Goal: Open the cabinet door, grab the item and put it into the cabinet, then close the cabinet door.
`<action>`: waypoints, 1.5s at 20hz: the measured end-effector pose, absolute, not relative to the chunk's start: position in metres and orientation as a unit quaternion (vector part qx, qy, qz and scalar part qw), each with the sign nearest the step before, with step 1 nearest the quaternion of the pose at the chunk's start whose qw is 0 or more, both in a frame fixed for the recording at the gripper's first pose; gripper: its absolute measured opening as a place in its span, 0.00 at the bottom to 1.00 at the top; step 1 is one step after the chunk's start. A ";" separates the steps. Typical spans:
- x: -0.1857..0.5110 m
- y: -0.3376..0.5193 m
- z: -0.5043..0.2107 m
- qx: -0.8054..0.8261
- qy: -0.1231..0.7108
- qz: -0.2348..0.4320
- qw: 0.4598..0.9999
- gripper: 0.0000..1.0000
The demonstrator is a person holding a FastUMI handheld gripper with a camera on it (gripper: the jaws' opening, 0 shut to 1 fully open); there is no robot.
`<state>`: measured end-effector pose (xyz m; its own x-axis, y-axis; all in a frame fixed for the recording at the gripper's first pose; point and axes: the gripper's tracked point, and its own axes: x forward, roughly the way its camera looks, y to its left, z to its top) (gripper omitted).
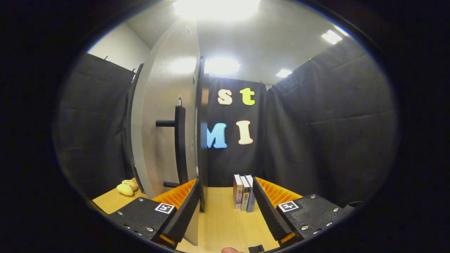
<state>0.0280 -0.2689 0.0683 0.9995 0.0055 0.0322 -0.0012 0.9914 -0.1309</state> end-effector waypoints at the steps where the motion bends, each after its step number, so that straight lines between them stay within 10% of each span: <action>1: 0.026 -0.264 0.069 -0.060 -0.015 0.001 0.998 0.91; 30: 0.033 0.048 0.029 -0.040 0.025 0.072 0.996 0.92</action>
<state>0.0327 0.0477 0.0293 0.9884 0.1414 -0.0546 -0.1454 0.9864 -0.0761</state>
